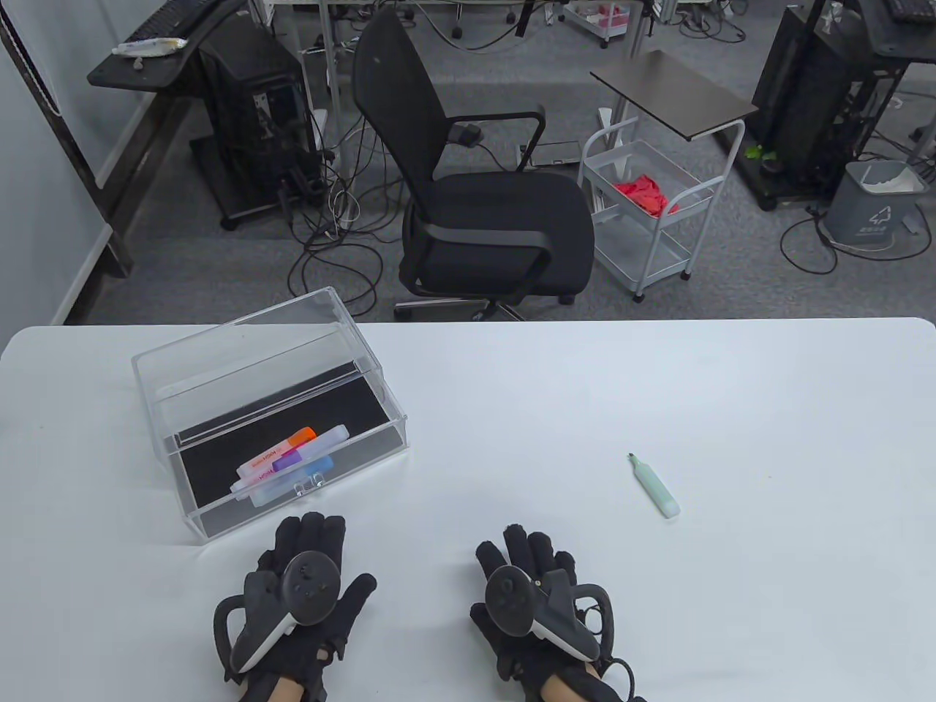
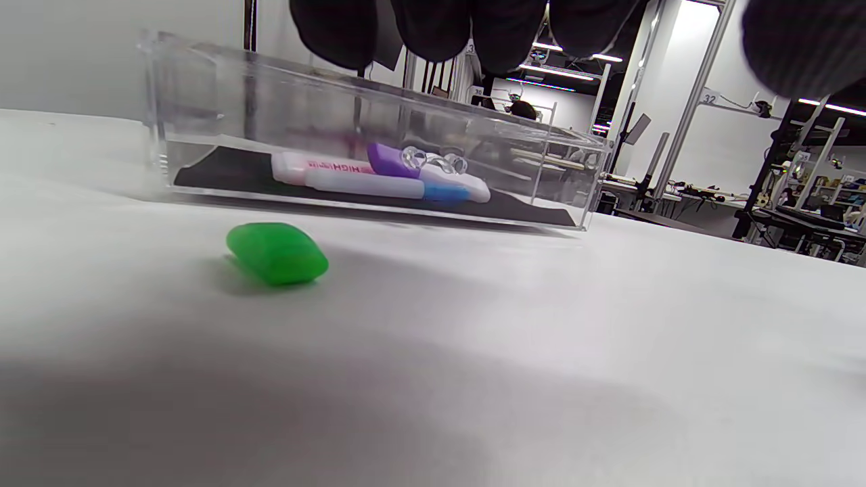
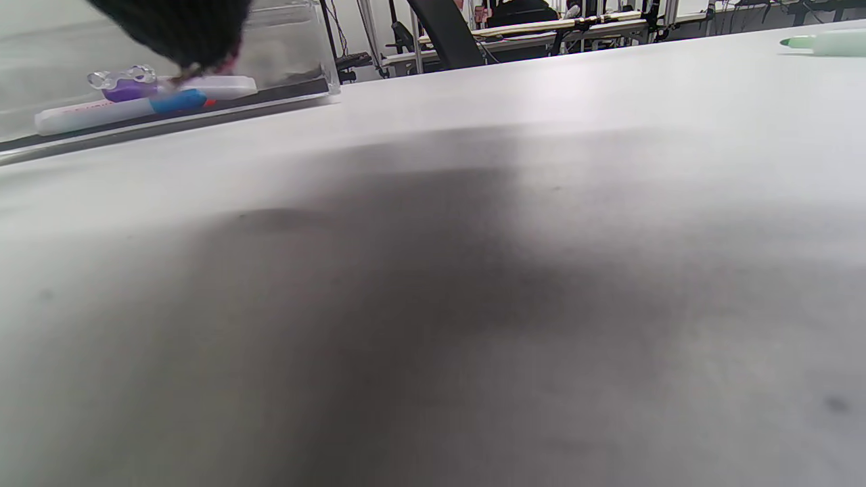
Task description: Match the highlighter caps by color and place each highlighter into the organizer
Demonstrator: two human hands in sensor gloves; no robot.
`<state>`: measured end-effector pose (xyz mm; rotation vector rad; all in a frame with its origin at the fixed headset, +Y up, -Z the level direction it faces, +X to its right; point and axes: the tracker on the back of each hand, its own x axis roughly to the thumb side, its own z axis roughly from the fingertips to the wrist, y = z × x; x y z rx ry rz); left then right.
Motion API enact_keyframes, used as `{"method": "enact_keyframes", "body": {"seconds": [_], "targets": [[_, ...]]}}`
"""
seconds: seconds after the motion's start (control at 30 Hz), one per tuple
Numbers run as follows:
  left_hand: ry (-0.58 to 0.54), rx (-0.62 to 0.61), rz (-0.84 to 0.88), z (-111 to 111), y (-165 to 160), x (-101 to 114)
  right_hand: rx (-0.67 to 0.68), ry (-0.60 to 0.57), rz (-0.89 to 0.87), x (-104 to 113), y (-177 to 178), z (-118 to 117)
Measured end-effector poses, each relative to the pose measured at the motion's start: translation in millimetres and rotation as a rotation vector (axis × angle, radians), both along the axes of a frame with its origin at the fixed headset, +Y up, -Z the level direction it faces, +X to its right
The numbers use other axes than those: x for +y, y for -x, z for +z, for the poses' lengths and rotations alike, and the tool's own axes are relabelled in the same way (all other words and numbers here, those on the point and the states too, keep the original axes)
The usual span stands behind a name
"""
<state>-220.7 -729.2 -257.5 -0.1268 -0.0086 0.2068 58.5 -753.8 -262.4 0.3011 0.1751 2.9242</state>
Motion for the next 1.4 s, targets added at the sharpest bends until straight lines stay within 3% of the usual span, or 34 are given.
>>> {"method": "enact_keyframes", "body": {"seconds": [0.27,0.43,0.63,0.87,1.07,1.4], "targets": [[-0.002,-0.001,-0.039,2.8,-2.0,-7.2,-0.047,-0.009,0.005,0.5,-6.1,-1.3],[-0.002,-0.005,-0.042,2.8,-2.5,-9.0,-0.093,-0.081,0.084,11.6,-14.5,-12.3],[0.013,0.0,-0.058,0.8,-2.6,-11.5,-0.199,-0.089,0.136,28.1,-41.5,-46.4],[0.024,0.005,-0.07,1.2,-3.3,-11.3,-0.398,-0.026,0.133,37.8,-98.6,-95.8],[0.032,0.023,-0.073,1.5,-1.0,-10.9,-0.513,0.023,0.159,28.5,-134.7,-125.7],[0.053,0.047,-0.079,0.5,1.1,-12.6,-0.657,0.17,0.194,-13.1,-174.5,-153.7]]}}
